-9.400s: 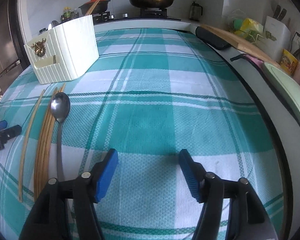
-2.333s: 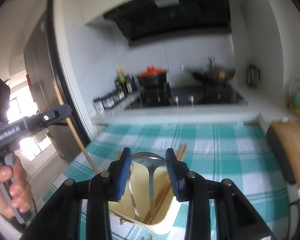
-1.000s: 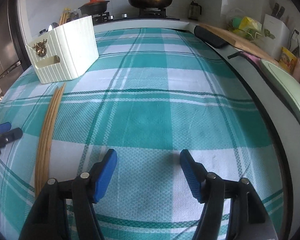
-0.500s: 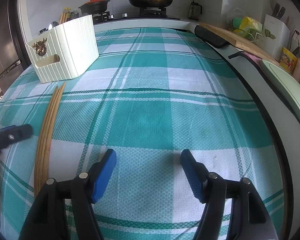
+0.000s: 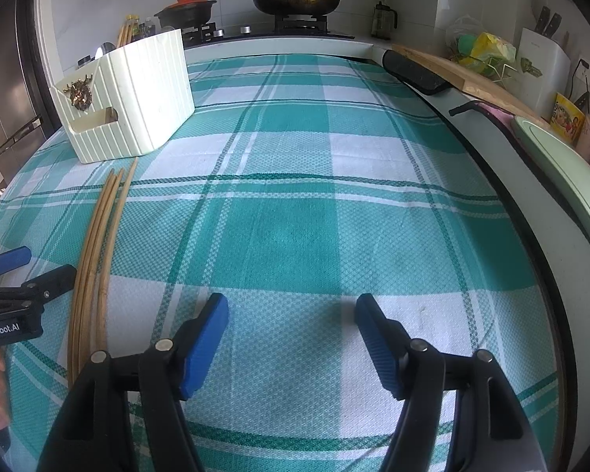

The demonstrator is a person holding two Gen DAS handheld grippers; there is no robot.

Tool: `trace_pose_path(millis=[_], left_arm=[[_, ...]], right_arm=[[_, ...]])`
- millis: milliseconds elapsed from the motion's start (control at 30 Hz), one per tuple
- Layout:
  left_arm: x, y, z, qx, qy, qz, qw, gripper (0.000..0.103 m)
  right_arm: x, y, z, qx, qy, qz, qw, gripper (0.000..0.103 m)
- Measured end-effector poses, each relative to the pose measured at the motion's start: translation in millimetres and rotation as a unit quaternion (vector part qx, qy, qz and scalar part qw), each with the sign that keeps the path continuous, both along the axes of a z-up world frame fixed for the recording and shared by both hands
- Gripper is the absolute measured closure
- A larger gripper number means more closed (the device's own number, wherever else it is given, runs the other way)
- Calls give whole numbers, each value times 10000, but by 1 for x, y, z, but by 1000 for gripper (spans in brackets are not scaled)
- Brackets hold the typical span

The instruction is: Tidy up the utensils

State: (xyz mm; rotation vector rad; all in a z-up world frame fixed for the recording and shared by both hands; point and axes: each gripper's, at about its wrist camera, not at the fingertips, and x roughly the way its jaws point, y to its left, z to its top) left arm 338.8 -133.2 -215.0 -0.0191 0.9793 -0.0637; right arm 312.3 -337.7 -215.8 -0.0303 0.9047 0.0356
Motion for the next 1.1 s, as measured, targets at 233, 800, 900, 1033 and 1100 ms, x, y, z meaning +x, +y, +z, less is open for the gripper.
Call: trace_pose_path(millis=[233, 800, 900, 1033, 1100], left_arm=[[-2, -10, 1, 13, 14, -31, 10000, 0], [-3, -15, -1, 247, 62, 518, 9983, 0], [-8, -2, 0, 252, 79, 96, 9996, 0], [-8, 20, 2, 227, 266, -265, 9990, 0], [-8, 30, 2, 230, 343, -365, 9985, 0]], right_arm=[[0, 0, 0, -6, -3, 3, 10000, 34], [0, 0, 0, -1, -10, 6, 10000, 34], [-1, -1, 1, 79, -16, 13, 10000, 34], [-5, 17, 18, 609, -81, 833, 9946, 35], [-5, 44, 30, 600, -112, 1411, 9881, 35]])
